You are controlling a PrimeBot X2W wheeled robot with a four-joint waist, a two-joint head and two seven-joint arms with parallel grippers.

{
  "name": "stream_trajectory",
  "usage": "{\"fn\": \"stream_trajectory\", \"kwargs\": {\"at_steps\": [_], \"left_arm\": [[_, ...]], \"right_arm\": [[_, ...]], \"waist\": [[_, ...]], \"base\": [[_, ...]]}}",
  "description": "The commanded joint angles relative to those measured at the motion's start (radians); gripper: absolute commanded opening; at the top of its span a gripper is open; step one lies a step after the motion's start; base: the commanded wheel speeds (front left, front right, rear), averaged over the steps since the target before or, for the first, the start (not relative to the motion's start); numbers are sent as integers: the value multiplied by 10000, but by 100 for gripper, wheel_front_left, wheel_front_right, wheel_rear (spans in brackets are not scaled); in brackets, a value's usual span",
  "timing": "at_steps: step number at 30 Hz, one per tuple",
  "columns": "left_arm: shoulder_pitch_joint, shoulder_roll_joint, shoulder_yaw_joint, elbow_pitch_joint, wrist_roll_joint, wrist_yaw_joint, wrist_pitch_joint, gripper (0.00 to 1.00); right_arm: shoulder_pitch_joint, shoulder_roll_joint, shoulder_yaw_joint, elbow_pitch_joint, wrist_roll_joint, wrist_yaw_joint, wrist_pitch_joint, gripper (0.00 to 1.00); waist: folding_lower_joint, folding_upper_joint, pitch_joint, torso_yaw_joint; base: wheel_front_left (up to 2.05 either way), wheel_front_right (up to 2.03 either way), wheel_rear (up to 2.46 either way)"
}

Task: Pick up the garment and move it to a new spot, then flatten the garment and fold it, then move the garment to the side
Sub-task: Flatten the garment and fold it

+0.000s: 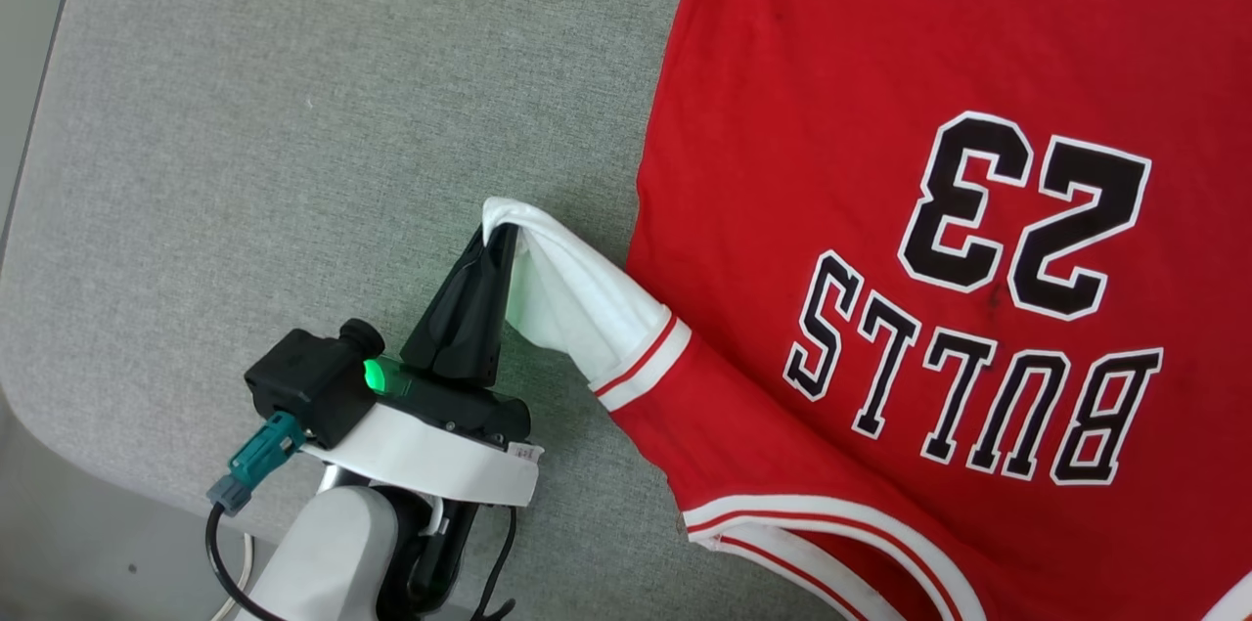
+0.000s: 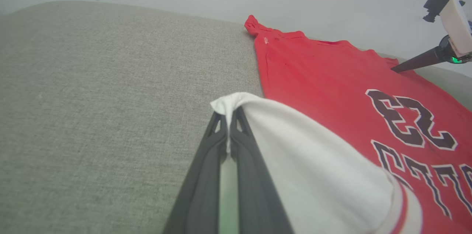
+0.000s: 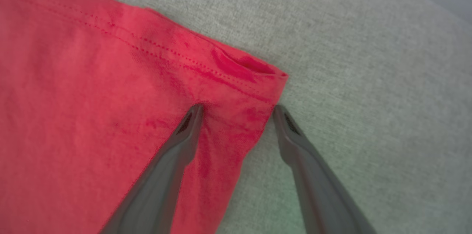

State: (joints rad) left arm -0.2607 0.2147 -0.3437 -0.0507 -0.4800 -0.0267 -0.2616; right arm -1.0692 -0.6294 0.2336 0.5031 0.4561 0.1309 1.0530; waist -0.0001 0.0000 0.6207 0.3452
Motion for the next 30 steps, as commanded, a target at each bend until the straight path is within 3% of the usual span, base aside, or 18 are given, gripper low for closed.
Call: {"fn": "stream_trajectory", "kwargs": {"at_steps": [1, 2, 3, 10, 16, 23, 30], "left_arm": [[-143, -57, 90, 25, 55, -70, -46, 0], [-135, -110, 132, 49, 109, -92, -46, 0], [-125, -156, 175, 81, 131, -143, -47, 0], [96, -322, 516, 436, 382, -321, -47, 0], [513, -348, 736, 736, 516, -366, -48, 0], [1287, -106, 835, 987, 501, -215, -10, 0], [1973, 121, 990, 929, 416, 11, 112, 0]], "right_arm": [[914, 163, 282, 501, 46, -4, 142, 87], [957, 98, 314, 471, 16, -4, 108, 24], [969, 56, 319, 430, 7, -4, 32, 0], [367, 88, 319, 136, 101, -5, -862, 0], [503, -218, 996, -372, 665, -6, -1855, 0], [2015, -1413, 1758, -1664, 1961, -6, -2692, 0], [4579, -2578, 1265, -2890, 2981, -6, -3497, 0]], "waist": [[1, 0, -2, 9], [1, 0, -11, 17], [1, 0, -33, 19], [1, 0, -561, -158], [1, 0, -1583, -470], [1, 0, -2890, -967], [1, 0, -3844, -1505]], "base": [[0, 0, 0], [0, 0, 0], [0, 0, 0], [0, 0, 0], [0, 0, 0], [0, 0, 0], [0, 0, 0]]}}
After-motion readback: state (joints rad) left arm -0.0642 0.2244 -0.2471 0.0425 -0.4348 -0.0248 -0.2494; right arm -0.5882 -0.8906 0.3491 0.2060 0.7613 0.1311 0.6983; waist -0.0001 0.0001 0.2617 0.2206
